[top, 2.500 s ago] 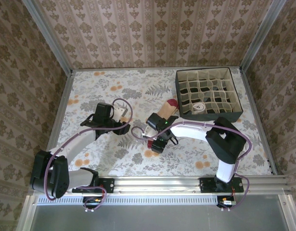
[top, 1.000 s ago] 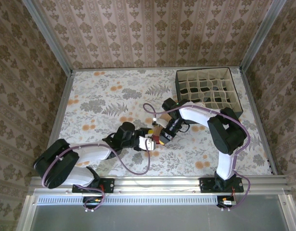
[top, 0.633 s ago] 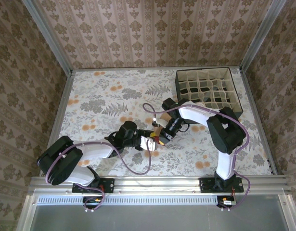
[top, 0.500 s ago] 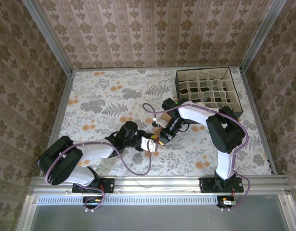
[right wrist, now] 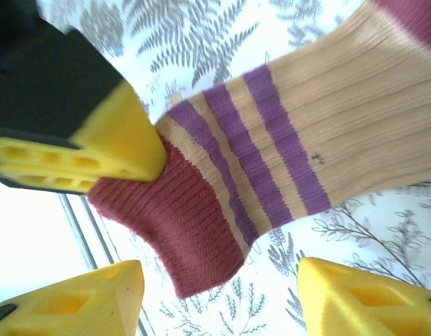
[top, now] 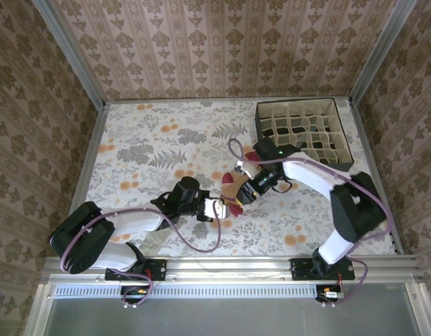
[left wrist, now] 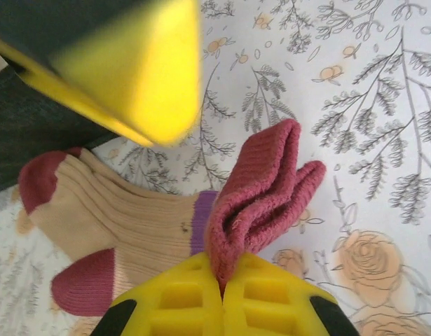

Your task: Roll the socks

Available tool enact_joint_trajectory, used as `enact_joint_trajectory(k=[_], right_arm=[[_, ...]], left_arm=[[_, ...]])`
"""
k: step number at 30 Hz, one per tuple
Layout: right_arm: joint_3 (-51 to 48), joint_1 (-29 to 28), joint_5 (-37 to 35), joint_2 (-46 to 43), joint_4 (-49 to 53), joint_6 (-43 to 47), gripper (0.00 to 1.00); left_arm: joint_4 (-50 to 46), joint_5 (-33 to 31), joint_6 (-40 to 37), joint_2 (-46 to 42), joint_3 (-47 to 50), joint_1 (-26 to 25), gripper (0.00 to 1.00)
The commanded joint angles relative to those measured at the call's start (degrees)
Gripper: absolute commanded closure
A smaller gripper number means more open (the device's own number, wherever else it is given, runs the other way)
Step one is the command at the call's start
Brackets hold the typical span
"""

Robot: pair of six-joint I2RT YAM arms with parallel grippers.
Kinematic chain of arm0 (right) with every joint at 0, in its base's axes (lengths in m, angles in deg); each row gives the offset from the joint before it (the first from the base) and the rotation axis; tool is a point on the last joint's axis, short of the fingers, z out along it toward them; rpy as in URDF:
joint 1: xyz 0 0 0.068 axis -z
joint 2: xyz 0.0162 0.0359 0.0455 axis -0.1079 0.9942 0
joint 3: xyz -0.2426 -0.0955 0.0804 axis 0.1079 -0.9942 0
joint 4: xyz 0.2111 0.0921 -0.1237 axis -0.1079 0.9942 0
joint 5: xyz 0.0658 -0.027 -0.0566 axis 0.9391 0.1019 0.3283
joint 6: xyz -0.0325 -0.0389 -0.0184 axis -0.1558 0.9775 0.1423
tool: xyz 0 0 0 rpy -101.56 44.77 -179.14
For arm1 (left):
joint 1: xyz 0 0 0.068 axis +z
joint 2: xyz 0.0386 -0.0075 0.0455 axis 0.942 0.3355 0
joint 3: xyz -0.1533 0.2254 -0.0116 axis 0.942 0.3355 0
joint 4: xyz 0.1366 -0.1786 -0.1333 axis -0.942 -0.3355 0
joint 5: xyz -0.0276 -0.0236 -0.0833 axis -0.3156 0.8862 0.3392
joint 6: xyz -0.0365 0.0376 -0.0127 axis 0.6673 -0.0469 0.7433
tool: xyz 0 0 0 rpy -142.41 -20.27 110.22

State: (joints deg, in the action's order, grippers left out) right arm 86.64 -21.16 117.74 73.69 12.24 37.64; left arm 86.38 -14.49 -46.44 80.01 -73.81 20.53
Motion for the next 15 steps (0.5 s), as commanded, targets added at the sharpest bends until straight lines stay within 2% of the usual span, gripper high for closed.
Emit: enact_joint_trajectory(k=[1,7,15], right_arm=[[-5.66,-0.54,0.26,-6.3,-10.74,-8.32,0.38],[-14.83,-5.62,-5.04,-10.73,-21.69,-15.18,0.37],[-17.26,-10.67,-6.52,-5.59,-31.1,-19.83,0.38]], left_arm=[[-1.39,4.61,8.75,-1.01,2.02,-0.58,1.0],[-0.61,3.38,21.68,-2.35,3.37,-0.63,1.0],[-3.36,3.91,32.0,-1.81,2.73,-0.06,1.0]])
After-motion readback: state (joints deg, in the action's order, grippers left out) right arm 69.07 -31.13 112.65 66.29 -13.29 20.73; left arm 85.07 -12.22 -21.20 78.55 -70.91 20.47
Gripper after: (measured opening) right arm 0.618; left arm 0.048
